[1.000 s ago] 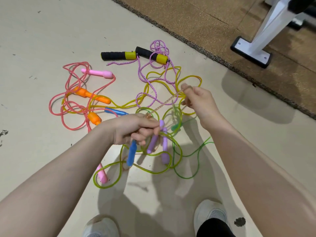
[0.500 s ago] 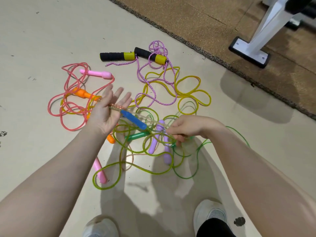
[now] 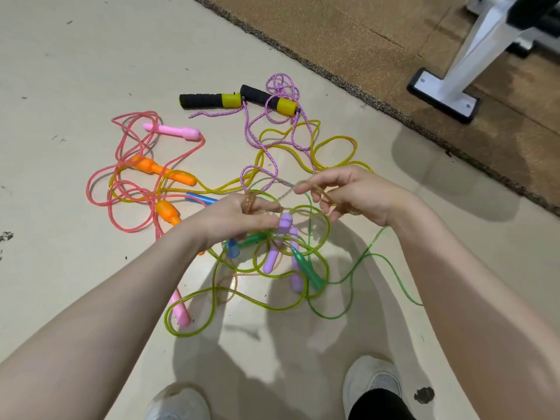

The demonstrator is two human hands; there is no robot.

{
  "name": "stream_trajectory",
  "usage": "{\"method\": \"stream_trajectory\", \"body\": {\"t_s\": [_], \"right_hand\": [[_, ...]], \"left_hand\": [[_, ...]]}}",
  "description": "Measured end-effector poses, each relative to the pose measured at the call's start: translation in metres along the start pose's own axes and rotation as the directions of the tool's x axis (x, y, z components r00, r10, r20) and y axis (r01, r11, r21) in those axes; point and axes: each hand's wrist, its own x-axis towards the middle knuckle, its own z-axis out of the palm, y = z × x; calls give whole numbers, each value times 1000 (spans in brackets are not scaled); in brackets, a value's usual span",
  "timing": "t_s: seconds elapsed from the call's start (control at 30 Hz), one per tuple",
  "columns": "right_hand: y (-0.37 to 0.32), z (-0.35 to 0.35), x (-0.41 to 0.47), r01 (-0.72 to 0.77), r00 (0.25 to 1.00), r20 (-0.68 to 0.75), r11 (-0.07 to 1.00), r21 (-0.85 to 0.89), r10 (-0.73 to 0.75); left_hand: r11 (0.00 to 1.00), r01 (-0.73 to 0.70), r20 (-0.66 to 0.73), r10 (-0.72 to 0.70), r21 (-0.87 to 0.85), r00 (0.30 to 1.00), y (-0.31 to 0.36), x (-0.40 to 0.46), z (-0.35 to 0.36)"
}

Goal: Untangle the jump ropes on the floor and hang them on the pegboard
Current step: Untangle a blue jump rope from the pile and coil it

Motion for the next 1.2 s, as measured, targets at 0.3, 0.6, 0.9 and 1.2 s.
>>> {"method": "stream_trajectory", "body": {"t_s": [0.3, 0.6, 0.9, 1.2], "right_hand": [[20, -5, 8, -181, 940, -307, 979, -89, 146], [17, 7, 7, 49, 989, -18, 213, 976, -145], [35, 48, 18, 82, 986, 113, 954, 289, -119], [30, 39, 10, -118, 976, 175, 991, -65, 128]], "left_hand": [[801, 117, -291, -344, -587, 893, -15, 16, -3], [906, 166, -112, -225, -389, 968, -23, 14, 3], [739, 111, 329, 156, -664, 931, 11, -3, 8], [73, -15, 19, 443, -997, 896, -16, 17, -28]]}}
